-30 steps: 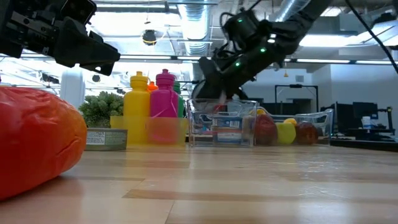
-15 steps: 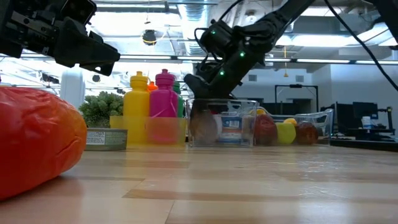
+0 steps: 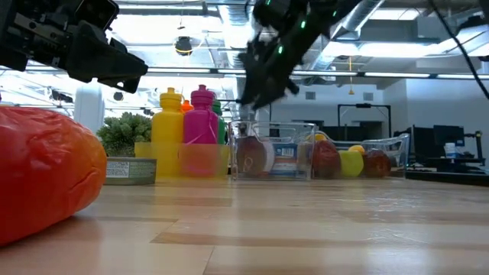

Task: Pick & Place Food Item
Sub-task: Put the yellow mango into the right transparent bin

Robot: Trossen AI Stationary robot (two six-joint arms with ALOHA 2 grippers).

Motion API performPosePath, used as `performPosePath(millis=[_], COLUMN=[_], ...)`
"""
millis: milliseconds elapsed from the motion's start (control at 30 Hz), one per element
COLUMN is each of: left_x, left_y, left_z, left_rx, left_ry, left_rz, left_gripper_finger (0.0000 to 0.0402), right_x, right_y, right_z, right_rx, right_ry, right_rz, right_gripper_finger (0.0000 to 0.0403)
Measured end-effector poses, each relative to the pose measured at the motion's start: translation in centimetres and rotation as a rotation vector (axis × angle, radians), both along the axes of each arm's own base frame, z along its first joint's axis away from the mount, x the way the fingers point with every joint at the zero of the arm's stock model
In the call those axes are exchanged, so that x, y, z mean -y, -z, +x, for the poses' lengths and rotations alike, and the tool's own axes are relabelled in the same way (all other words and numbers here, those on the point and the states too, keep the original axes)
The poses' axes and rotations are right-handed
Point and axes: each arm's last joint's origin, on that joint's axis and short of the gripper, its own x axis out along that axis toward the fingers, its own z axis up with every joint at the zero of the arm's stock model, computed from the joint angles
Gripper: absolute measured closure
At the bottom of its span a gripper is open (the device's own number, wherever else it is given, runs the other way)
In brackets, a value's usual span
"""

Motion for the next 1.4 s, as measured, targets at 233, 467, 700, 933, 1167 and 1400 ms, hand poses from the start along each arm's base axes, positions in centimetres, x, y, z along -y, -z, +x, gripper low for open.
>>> performPosePath(millis=[233, 467, 700, 933, 1167, 1400], left_x=[0.0, 0.0, 0.1, 0.1, 0.1, 0.8], left_y=[0.0, 0.0, -0.4, -0.6, -0.6, -0.5], left_z=[0.0, 0.0, 0.1, 0.1, 0.1, 0.0], left_rx=[0.000, 0.001, 0.044, 0.053, 0.006, -0.036], left_ry=[0.002, 0.002, 0.002, -0.010, -0.055, -0.169], left_rz=[0.000, 0.000, -0.014, -0.076, -0.280, -0.354], left_gripper_finger=[0.0399, 0.0399, 0.0399, 0.0399, 0.0400, 0.0401], right_x=[-2.7, -7.0, -11.7, -15.8, -17.9, -18.5], right_y=[-6.7, -11.1, -12.8, -11.3, -6.3, -1.3], right_z=[-3.8, -8.0, -11.0, -13.5, -14.1, -13.9], right_rx=[0.051, 0.092, 0.099, 0.077, 0.074, 0.181], right_ry=[-0.146, -0.294, -0.424, -0.405, -0.350, -0.329], right_rz=[-0.115, -0.152, -0.162, -0.253, -0.282, -0.272], right_gripper_finger=[0.0253, 0.0319, 0.0364, 0.0395, 0.0400, 0.0401])
